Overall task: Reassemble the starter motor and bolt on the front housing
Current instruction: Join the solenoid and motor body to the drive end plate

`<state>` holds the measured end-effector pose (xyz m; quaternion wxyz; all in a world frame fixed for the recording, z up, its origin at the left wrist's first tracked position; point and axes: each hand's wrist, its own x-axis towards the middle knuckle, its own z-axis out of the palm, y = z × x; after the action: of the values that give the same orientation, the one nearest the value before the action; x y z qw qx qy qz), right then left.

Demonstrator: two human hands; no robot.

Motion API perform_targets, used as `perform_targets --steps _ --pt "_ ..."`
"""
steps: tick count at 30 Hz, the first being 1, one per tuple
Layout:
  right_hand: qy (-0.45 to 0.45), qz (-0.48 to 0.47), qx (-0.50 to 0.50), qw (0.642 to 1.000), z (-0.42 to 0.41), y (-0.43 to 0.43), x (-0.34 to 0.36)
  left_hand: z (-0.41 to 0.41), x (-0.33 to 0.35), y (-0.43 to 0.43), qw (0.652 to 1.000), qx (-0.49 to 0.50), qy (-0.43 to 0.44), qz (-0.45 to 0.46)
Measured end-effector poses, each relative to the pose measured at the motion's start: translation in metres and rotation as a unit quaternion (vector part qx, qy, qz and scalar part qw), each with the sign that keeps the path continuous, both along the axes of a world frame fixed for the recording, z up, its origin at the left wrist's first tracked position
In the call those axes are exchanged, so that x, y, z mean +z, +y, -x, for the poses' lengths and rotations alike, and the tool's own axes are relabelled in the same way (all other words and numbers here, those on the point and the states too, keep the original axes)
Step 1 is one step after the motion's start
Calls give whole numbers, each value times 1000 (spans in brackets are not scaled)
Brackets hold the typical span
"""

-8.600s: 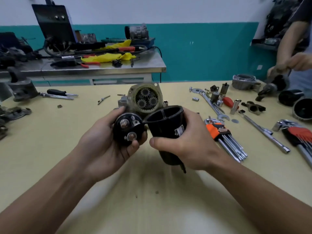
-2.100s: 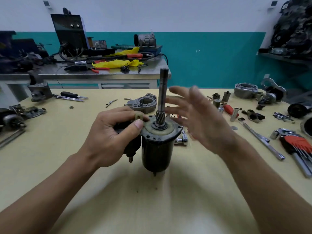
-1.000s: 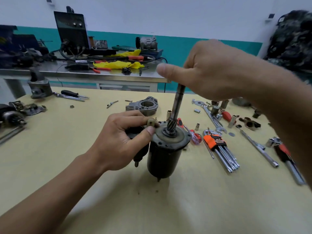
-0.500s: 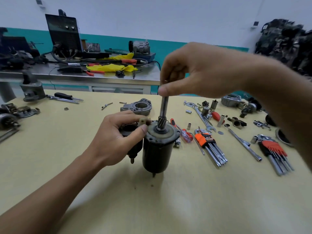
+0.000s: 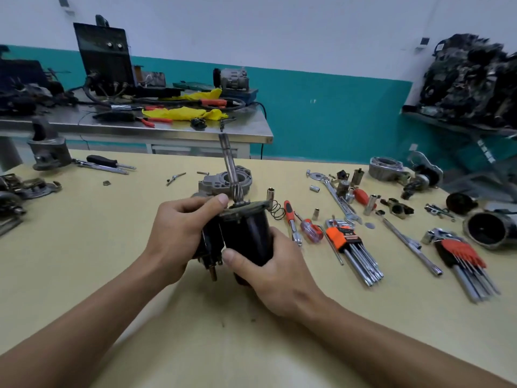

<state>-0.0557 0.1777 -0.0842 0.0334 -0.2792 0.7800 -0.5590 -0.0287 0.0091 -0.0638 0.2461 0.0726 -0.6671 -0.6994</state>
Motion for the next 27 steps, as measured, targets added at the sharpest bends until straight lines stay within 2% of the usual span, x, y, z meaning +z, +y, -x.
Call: perform_targets --steps 6,11,14,16,18,20,22,24,27 --pt "-75 47 28 996 6 -4 4 2 4 8 994 89 -46 33" --pt "-157 106 43 981 5 1 5 -3 9 18 991 90 -16 102" --pt "-232 144 85 958 8 5 4 -6 10 21 993 77 -7 94" --pt "-249 153 88 952 7 5 4 -4 10 22 993 78 -13 86" --pt "-203 133 58 968 5 3 3 -3 8 23 991 90 -10 94" --pt "-102 100 13 990 3 1 3 -4 7 23 984 117 11 132" --pt "-22 74 -27 997 2 2 4 -7 10 25 973 135 47 179" --pt "2 72 -25 997 2 5 6 -9 13 26 966 133 87 202" --pt "5 108 39 993 5 6 8 -15 21 26 957 116 143 226"
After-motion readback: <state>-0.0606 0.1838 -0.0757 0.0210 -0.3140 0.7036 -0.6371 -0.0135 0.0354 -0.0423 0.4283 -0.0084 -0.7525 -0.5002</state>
